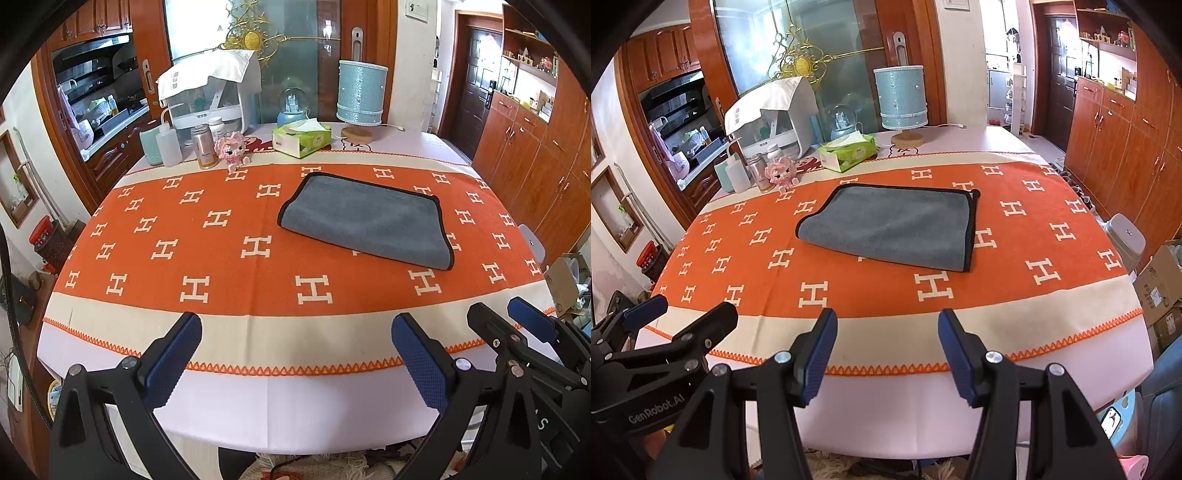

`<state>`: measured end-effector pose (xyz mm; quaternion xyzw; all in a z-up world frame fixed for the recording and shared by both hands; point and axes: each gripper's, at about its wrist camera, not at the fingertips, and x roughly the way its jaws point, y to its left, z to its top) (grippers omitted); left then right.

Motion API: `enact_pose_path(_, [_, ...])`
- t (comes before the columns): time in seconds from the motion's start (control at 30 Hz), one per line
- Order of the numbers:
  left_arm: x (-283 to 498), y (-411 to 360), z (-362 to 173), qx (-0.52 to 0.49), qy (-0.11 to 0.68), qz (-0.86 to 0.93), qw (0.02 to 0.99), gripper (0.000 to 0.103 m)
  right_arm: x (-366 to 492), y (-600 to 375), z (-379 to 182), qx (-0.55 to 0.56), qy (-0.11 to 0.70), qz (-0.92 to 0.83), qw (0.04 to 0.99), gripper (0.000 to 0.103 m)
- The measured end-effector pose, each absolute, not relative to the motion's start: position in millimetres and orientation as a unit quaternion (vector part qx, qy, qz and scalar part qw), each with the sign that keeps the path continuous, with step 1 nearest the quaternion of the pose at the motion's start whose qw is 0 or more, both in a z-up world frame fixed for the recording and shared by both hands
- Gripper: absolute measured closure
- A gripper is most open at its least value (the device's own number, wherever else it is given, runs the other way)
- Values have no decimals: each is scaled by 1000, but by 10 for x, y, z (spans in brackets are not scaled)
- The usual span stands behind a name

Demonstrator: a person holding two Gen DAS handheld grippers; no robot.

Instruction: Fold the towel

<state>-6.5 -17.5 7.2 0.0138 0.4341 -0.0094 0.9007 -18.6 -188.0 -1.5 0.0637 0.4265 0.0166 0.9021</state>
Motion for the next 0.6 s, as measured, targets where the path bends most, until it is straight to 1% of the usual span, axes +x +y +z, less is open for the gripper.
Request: enact_pose_path(0.6, [-55, -140, 46, 13, 438, -11, 899, 1, -183, -1846, -11, 57, 427, 13, 902, 46])
